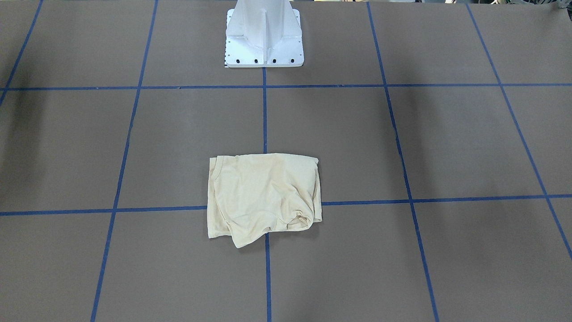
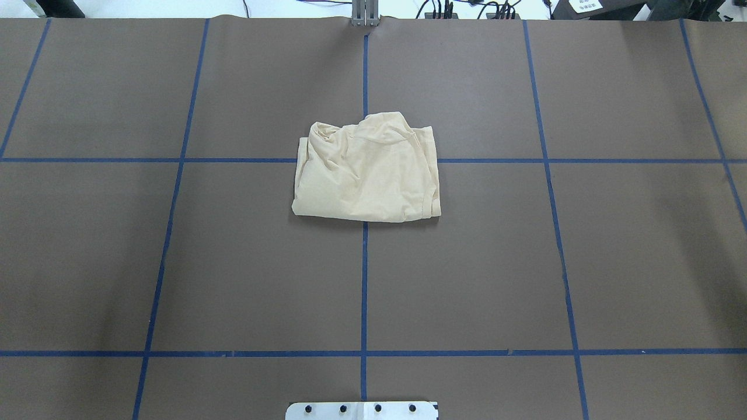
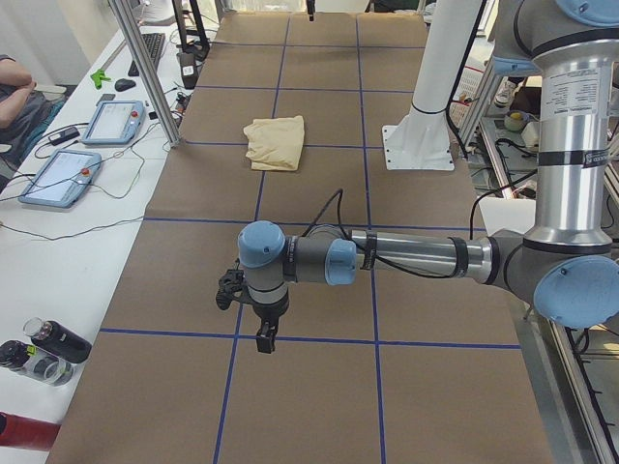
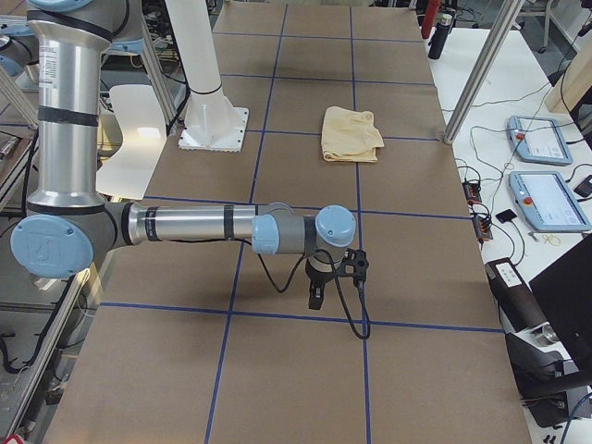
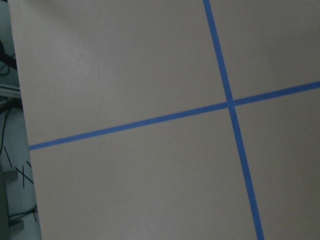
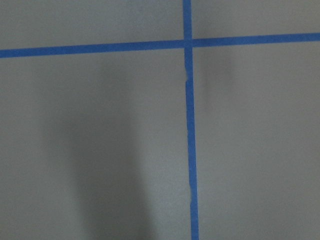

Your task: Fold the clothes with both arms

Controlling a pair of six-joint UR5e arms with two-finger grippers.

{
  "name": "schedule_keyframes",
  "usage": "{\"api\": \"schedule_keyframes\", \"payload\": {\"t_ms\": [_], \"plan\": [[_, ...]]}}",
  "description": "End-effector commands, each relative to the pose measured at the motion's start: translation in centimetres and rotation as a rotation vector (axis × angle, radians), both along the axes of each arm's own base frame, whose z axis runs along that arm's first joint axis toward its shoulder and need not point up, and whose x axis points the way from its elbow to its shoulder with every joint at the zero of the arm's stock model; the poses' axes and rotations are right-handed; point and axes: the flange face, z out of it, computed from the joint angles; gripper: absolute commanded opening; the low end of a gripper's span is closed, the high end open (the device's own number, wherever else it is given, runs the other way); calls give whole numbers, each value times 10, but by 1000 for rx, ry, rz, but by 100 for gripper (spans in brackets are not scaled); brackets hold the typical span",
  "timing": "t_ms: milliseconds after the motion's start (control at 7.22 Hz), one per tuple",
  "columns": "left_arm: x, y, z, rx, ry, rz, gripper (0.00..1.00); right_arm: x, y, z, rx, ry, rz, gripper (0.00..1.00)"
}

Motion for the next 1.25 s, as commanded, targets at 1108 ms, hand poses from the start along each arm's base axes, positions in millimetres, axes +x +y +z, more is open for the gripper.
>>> {"api": "schedule_keyframes", "payload": {"t_ms": [1108], "plan": [[2, -1, 1, -14, 17, -4, 100, 65, 28, -3, 2, 17, 147, 100]]}}
